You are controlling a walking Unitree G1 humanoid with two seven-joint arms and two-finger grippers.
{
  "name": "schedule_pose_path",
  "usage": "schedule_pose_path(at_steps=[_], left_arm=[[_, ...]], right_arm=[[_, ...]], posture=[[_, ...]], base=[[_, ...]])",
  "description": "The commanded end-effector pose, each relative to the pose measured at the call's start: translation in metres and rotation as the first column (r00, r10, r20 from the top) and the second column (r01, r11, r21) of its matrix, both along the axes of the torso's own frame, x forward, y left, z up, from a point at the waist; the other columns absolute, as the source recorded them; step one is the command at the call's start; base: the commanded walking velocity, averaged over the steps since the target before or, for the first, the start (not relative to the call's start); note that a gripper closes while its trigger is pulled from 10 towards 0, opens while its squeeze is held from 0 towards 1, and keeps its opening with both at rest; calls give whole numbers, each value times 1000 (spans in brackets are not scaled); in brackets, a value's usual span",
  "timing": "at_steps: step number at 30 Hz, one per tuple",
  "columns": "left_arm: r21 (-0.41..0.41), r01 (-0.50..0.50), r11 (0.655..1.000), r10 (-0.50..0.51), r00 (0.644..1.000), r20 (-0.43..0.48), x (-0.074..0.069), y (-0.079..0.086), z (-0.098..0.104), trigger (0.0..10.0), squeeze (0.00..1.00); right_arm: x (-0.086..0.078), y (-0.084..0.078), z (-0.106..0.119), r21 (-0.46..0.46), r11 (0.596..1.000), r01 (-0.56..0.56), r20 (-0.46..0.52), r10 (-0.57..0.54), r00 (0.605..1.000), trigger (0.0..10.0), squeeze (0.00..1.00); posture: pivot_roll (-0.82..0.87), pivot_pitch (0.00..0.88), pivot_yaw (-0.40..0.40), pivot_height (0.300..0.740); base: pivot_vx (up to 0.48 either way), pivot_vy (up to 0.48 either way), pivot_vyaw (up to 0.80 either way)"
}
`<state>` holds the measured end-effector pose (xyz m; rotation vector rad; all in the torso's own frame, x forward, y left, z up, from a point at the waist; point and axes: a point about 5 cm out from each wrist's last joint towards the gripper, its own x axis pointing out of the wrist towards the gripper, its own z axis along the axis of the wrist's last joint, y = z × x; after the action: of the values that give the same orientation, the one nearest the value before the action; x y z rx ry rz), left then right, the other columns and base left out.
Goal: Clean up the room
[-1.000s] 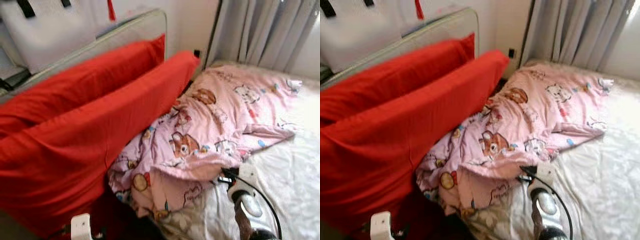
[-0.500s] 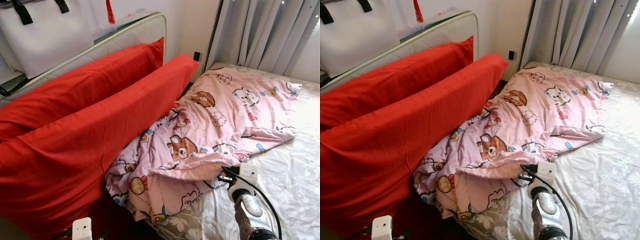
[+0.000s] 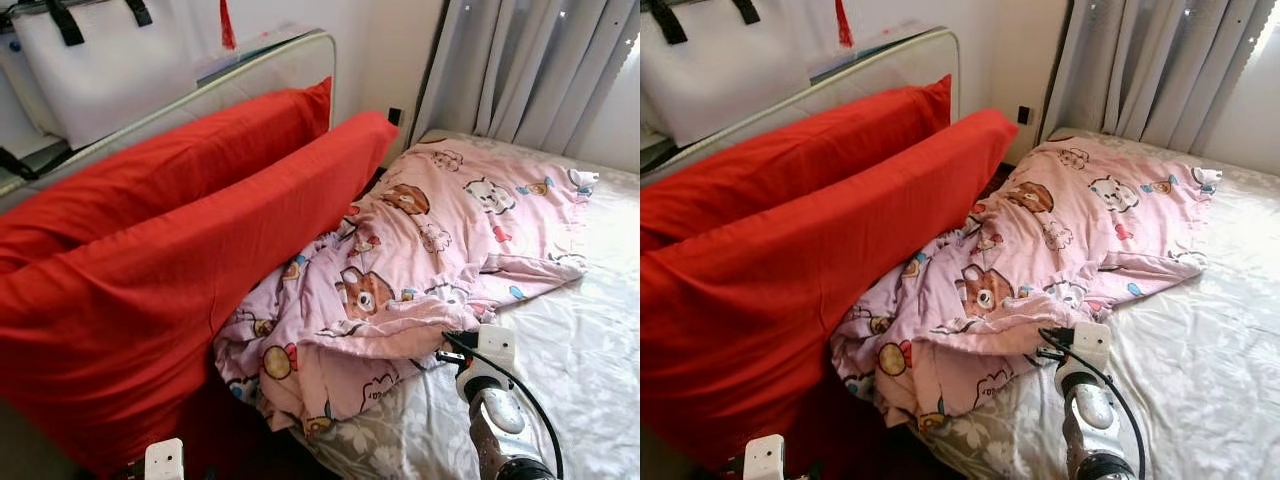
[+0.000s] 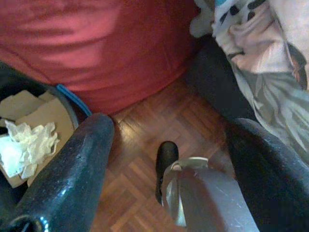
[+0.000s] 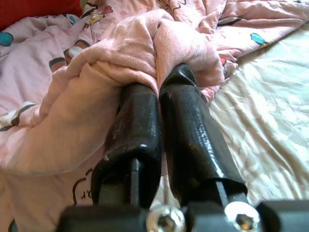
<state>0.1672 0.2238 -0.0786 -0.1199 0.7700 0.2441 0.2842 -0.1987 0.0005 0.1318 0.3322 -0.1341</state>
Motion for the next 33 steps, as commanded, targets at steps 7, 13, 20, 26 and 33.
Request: schedule_pose_path(at_steps=[7, 13, 20, 26, 33], left_arm=[[-5, -1, 1000, 1, 999, -48, -6, 1, -4, 10000, 0], [-5, -1, 1000, 1, 999, -51, -3, 1, -3, 10000, 0], [-1, -3, 1000, 3, 999, -47, -5, 5, -3, 10000, 0], [0, -4, 1000, 4, 999, -44, -9, 9, -3, 10000, 0], [1, -4, 1000, 4, 999, -47, -11, 10, -3, 10000, 0]], right_arm=[[0, -6, 2, -22, 999, 27, 17, -26, 1000, 10000, 0], [0, -10, 5, -39, 998, 59, 31, -58, 998, 10000, 0], [7, -30, 18, -86, 983, 164, 90, -157, 984, 10000, 0], [10, -37, 26, -100, 975, 199, 122, -186, 975, 10000, 0], [8, -36, 23, -107, 973, 203, 118, -191, 975, 10000, 0]], posture=[[-8, 0, -24, 740], [-6, 0, -24, 740], [-6, 0, -21, 740], [-10, 0, -19, 740], [-9, 0, -19, 740]], base=[[-259, 0, 0], [-303, 0, 0], [-258, 0, 0], [-203, 0, 0], [-260, 0, 0]])
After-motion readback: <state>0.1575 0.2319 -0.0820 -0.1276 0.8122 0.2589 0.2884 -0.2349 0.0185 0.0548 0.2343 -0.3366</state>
